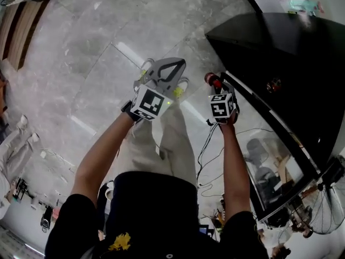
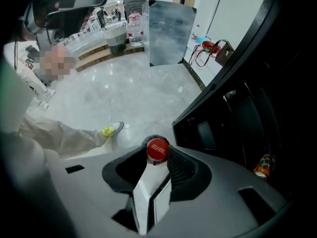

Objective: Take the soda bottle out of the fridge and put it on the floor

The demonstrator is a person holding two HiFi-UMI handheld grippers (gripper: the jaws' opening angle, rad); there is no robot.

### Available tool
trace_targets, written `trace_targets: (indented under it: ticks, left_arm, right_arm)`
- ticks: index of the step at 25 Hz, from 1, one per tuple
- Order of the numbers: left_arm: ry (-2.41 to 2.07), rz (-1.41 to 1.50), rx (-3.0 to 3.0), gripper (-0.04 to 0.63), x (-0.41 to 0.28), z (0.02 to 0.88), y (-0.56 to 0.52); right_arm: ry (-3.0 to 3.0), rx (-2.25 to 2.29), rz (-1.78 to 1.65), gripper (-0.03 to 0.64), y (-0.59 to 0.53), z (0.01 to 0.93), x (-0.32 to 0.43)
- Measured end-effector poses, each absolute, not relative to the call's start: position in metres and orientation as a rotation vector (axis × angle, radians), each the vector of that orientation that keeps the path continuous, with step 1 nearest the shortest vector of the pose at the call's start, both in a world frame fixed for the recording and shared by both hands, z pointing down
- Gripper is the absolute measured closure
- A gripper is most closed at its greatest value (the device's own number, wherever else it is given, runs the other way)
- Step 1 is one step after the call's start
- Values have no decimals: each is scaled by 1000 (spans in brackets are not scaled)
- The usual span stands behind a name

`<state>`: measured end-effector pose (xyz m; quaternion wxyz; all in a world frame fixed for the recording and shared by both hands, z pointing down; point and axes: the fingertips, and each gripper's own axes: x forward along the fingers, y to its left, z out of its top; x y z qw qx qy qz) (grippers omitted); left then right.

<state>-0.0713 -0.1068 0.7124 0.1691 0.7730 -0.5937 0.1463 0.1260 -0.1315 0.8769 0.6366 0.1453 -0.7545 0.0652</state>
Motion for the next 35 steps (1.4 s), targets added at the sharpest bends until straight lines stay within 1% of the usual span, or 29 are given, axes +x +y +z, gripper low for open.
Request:
trace_targets:
  ticks: [9, 17, 23, 31, 35]
  left_arm:
    - [-1634, 443, 2225, 577, -91, 772, -90]
    - [-1594, 438, 2226, 577, -98, 834, -86]
    - [-1601, 389, 2193, 577, -91, 866, -76]
    - [-1586, 321, 2117, 577, -83, 910, -62]
    - [-1572, 281, 2065, 577, -77, 924, -54]
  right_arm:
    - [-1661, 398, 216, 492, -129, 961, 110]
    - [-1592, 419, 274, 491, -128, 1068, 113]
    - [-1503, 565, 467, 491, -123, 1144, 136]
    - [-1426, 606, 538, 492, -125, 1232, 140]
    - [-1416, 595, 549, 492, -131, 1261, 138]
